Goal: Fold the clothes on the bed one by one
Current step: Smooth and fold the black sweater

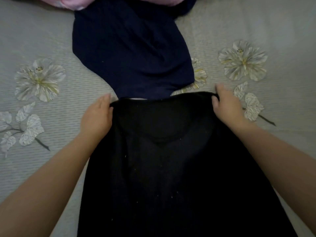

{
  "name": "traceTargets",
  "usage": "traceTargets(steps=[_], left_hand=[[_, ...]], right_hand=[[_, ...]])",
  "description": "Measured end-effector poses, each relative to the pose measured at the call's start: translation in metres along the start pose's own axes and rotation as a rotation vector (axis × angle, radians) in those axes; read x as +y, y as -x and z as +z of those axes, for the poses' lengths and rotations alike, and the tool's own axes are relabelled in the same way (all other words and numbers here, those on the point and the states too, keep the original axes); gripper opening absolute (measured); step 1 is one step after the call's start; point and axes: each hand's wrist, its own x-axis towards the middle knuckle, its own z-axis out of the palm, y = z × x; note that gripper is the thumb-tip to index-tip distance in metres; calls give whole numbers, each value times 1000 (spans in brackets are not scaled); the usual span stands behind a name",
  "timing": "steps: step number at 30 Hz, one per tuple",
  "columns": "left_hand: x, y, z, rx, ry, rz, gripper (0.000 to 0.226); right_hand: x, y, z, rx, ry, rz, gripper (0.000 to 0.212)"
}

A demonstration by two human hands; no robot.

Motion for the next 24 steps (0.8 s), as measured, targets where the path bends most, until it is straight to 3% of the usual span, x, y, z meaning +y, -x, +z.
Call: traceTargets(steps=[4,7,11,14,18,21,24], left_hand=[[17,66,7,67,-18,10,49],[44,120,15,79,-74,93,48],[81,174,36,-75,-141,246,47],[97,196,57,-253,-111,171,57],[106,200,70,-257,-88,86,60],[123,192,69,-154,-27,104,59],[147,174,72,-163,-54,161,61]], right_hand=[[15,71,-11,126,-132,78,42],[34,154,-3,86,-6,157,54],[57,214,-2,76,71,439,67],[72,225,-6,7,69,585,46],[83,214,-29,5,-101,433,27],[99,187,-62,-2,-17,346,28],[120,151,-96,56,118,307,28]])
